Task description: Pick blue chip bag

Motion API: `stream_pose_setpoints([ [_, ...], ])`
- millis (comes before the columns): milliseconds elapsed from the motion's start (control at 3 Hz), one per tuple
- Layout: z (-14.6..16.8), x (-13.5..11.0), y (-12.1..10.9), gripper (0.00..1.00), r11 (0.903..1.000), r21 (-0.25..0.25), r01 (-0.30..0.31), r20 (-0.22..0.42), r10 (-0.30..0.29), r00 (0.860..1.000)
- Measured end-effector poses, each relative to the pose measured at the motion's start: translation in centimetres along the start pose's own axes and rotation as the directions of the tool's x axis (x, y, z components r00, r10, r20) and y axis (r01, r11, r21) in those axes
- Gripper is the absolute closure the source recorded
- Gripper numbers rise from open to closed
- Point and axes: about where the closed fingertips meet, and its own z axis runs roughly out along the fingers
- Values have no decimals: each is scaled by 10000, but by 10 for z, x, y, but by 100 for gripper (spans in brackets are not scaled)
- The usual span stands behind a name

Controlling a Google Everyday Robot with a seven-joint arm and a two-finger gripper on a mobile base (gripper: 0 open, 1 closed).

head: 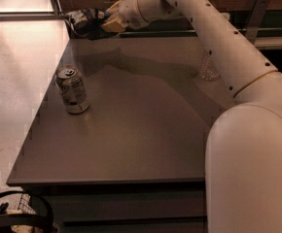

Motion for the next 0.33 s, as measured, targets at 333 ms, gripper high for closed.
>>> stream_pose_setpoints([
  [333, -13, -12, -5, 100, 9993, 239, 273, 254, -279, 9993],
])
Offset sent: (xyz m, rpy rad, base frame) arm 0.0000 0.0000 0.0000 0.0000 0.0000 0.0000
